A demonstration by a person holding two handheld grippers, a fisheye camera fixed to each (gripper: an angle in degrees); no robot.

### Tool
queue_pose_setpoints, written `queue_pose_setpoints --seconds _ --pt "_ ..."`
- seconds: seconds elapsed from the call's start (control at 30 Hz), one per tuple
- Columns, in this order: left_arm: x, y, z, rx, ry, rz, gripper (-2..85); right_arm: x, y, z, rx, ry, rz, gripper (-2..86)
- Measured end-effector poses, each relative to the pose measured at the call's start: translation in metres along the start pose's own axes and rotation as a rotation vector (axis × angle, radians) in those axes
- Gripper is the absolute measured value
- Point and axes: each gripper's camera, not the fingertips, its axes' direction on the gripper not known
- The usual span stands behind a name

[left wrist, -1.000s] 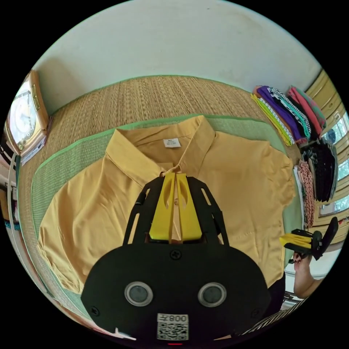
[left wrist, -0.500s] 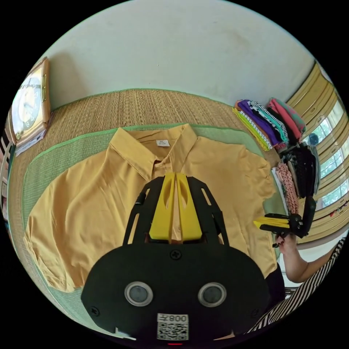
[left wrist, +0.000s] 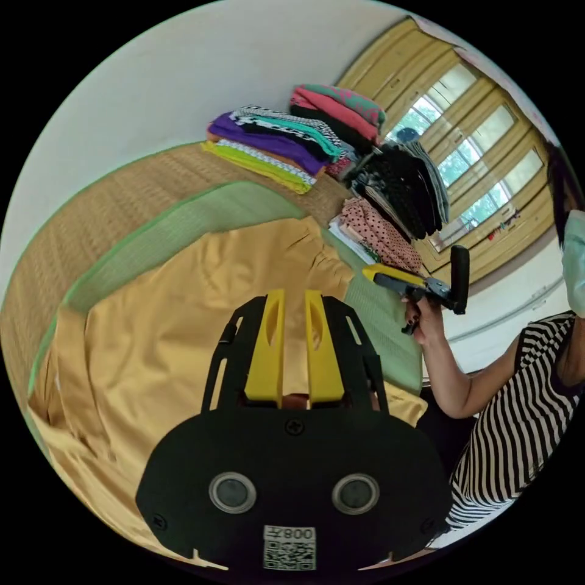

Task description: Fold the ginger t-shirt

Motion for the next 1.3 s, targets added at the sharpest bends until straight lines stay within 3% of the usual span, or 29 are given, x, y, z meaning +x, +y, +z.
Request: queue_pose_setpoints --seconds 0.27,0.47,0.73,1.03,1.17,1.3 --pt "0.043 -0.144 0.103 -0.14 -0.01 0.184 7.9 0.025 -0.016 0.022 -0.112 -0.02 0.05 6.0" --pt "0.069 -0.205 0.156 -0.264 -0.071 0.259 8.2 0.039 -0.025 0.021 -0.118 -0.069 0.078 5.0" --pt "0.112 -0.237 0.207 -0.412 -0.292 0.383 1.5 0.052 -0.035 0.017 -0.114 -0.104 0.095 2.7" --pt "0.128 -0.26 0.196 -0.311 -0.265 0.348 3.6 0.061 -0.047 0.015 -0.114 -0.117 0.1 1.0" --pt "0.126 -0.267 0.209 -0.402 -0.213 0.319 6.4 0.069 -0.049 0.013 -0.111 -0.136 0.111 0.8" --pt "0.128 -0.265 0.217 -0.433 -0.285 0.312 2.2 0.076 -0.051 0.011 -0.11 -0.151 0.121 0.7"
